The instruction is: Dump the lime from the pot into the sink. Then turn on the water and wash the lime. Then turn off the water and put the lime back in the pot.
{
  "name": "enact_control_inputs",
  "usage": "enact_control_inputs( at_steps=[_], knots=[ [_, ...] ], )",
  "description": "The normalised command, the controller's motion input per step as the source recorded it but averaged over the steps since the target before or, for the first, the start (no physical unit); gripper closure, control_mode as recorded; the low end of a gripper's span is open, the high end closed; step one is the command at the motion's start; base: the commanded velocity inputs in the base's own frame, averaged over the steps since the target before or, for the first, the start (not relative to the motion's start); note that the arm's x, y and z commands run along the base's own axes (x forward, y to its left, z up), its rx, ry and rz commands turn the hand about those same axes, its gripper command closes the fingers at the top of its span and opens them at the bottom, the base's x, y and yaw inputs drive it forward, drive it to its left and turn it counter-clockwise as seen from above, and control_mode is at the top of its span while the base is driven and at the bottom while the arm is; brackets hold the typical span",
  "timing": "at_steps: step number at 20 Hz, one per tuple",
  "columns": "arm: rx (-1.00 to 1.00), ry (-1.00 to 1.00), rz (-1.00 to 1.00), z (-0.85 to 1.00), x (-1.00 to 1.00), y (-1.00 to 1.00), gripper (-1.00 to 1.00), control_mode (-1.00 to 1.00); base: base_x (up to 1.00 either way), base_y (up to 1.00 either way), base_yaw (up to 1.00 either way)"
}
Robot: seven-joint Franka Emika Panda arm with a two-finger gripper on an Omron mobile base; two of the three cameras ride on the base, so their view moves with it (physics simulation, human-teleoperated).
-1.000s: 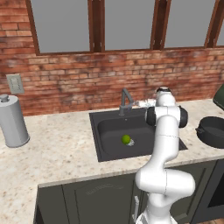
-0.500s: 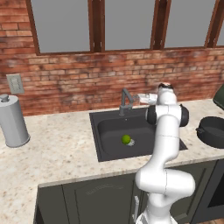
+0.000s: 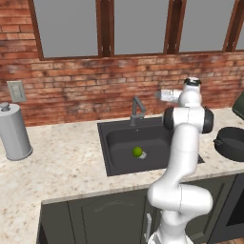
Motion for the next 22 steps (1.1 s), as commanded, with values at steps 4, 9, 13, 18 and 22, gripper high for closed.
enact_control_inputs(
  at_steps=[4, 9, 13, 18, 22],
  knots=[
    [-0.13, -0.02, -0.24, 0.44, -0.99, -0.35, -1.0, -1.0, 0.0, 0.0, 0.0],
    [-0.12, -0.03, -0.26, 0.32, -1.0, -0.14, -1.0, -1.0, 0.0, 0.0, 0.0],
    [-0.12, -0.03, -0.3, 0.27, -1.0, 0.0, -1.0, -1.0, 0.0, 0.0, 0.0],
    [-0.16, 0.02, -0.32, 0.33, -1.0, 0.04, -1.0, -1.0, 0.0, 0.0, 0.0],
    [-0.16, 0.2, -0.31, 0.34, -0.92, 0.01, -1.0, -1.0, 0.0, 0.0, 0.0]
  ],
)
